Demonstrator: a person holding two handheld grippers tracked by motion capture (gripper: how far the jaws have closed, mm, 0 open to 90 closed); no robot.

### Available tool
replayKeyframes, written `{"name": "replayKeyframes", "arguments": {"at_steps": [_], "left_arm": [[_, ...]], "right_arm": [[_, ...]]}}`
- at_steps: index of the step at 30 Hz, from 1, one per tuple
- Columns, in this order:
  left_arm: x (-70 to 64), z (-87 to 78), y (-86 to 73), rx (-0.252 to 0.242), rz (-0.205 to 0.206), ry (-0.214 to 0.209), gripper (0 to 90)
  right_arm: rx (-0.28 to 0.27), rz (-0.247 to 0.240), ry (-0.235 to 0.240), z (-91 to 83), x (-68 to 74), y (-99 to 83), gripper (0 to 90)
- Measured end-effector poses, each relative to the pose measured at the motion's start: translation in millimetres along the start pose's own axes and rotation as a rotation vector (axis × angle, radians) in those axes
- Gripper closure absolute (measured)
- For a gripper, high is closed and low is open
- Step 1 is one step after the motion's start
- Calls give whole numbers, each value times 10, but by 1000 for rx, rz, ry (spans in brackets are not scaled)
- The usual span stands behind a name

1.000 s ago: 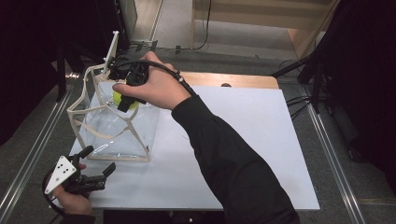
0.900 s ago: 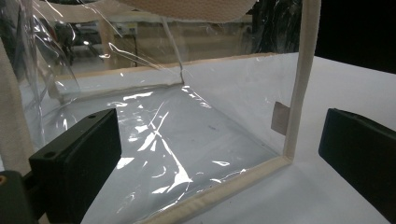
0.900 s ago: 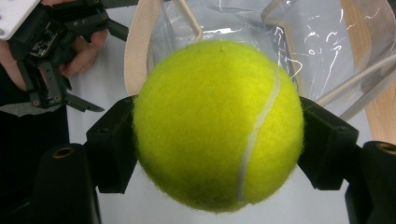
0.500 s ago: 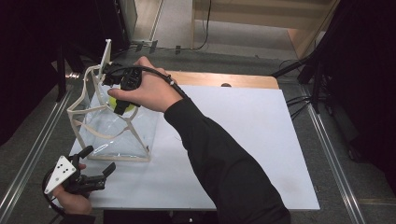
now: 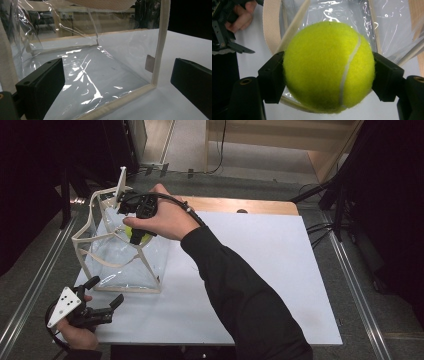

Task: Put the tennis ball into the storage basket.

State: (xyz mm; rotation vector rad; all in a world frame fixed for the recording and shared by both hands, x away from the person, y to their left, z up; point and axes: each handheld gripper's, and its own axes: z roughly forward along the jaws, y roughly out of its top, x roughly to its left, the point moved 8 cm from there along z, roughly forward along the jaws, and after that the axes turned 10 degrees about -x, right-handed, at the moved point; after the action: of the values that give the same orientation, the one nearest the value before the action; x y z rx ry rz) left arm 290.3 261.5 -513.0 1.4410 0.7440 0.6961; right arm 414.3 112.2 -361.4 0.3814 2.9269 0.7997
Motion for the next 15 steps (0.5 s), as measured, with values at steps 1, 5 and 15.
{"name": "replayKeyframes", "arguments": {"at_steps": [1,5,15], "left_arm": [[0,1,0,0,0,0,0],[0,0,-2,3,3,1,0],[4,-1,-3,3,4,3,0]], "right_arm": [[2,-1,0,-1,-1,-14,229],[-5,11,-1,-22,-8,-52,227],[-68,2,-72,-155,2,-121,125]]}}
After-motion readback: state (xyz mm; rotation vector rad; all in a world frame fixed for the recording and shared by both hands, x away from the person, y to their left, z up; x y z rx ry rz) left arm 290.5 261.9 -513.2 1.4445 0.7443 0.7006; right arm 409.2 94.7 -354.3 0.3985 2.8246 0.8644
